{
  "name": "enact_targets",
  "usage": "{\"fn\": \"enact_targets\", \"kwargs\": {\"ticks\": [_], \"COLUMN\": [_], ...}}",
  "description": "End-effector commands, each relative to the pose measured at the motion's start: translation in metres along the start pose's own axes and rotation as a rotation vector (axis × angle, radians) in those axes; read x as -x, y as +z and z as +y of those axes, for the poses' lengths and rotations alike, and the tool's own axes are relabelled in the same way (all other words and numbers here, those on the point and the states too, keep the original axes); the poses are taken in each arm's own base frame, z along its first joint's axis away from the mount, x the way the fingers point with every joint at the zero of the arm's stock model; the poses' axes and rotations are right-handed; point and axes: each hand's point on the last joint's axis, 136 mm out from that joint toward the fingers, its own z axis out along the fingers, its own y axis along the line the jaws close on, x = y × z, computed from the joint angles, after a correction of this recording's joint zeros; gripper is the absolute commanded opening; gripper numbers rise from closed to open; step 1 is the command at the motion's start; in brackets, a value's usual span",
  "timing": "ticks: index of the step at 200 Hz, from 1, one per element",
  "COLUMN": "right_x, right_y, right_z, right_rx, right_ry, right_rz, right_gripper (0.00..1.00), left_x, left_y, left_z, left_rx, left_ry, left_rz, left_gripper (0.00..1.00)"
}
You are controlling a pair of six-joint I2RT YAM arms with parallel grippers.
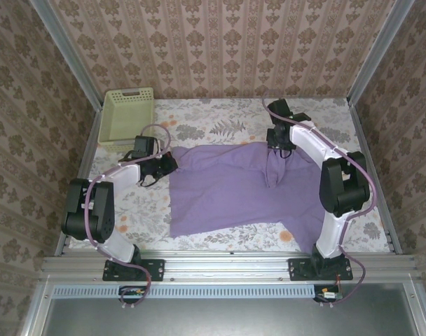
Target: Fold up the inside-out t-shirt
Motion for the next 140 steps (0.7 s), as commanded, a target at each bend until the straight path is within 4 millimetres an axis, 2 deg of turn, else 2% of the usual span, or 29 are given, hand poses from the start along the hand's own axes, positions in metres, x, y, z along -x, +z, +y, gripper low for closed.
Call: {"fn": "enact_targets", "kwargs": {"ticks": [1, 27, 45, 67, 87, 106, 140], "right_x": [-0.010, -0.014, -0.017, -0.022, -0.024, -0.022, -0.003], "right_y": [-0.009, -0.013, -0.013, -0.012, -0.011, -0.013, -0.036], "right_z": [-0.009, -0.013, -0.015, -0.010, -0.010, -0.014, -0.029], "right_rx": [-0.040, -0.051, -0.053, -0.038, -0.049, -0.077, -0.154], "right_ry": [-0.010, -0.008, -0.004, -0.007, -0.011, -0.018, -0.038], "right_rz": [0.019, 0.020, 0.023, 0.035, 0.040, 0.030, -0.041], "right_gripper": [0.35, 0.32, 0.45, 0.48, 0.40, 0.29, 0.13], "left_x": [0.010, 0.012, 0.012, 0.013, 0.013, 0.013, 0.018], "left_y": [-0.006, -0.007, -0.007, -0.007, -0.007, -0.007, -0.008], "left_z": [-0.008, -0.009, -0.010, -0.011, -0.011, -0.011, -0.011], "left_rx": [0.000, 0.004, 0.004, 0.002, 0.003, 0.005, 0.017], "left_ry": [0.014, 0.015, 0.015, 0.017, 0.018, 0.020, 0.027], "left_rz": [-0.022, -0.026, -0.028, -0.031, -0.031, -0.030, -0.035], "left_gripper": [0.00, 0.00, 0.00, 0.00, 0.00, 0.00, 0.00]}}
